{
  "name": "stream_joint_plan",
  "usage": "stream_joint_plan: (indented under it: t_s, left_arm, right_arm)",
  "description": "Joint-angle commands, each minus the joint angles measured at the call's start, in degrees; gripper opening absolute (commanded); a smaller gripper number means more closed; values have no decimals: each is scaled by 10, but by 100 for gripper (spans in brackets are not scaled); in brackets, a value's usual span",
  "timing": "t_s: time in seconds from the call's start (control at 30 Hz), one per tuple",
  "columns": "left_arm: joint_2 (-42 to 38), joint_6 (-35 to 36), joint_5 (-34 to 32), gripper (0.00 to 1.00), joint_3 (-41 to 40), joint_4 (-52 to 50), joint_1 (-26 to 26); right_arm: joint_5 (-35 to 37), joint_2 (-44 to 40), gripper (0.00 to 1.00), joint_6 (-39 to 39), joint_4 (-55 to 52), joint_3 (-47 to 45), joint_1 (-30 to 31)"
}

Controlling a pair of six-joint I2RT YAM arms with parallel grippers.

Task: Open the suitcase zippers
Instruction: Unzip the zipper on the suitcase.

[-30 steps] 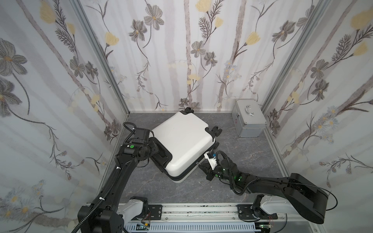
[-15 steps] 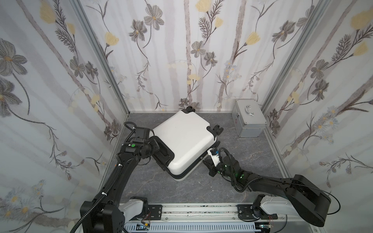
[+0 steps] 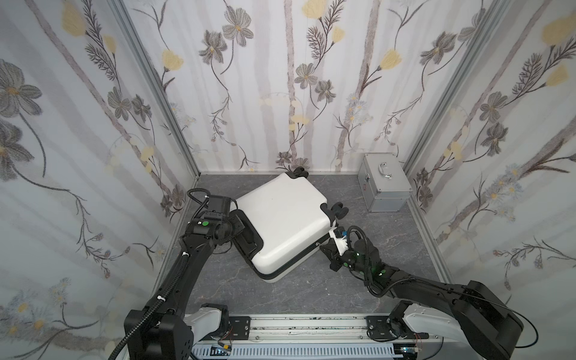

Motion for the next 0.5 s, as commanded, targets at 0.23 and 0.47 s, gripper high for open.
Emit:
stream_joint_plan:
  t_s: [0.23, 0.47]
  left_arm:
    - [3, 132, -26, 18, 37, -71, 21]
    - [24, 184, -44, 4, 51, -77, 31]
  right_arm:
    - [127, -54, 0, -4, -37, -12, -68]
    - [73, -58, 0, -3, -1, -16, -124]
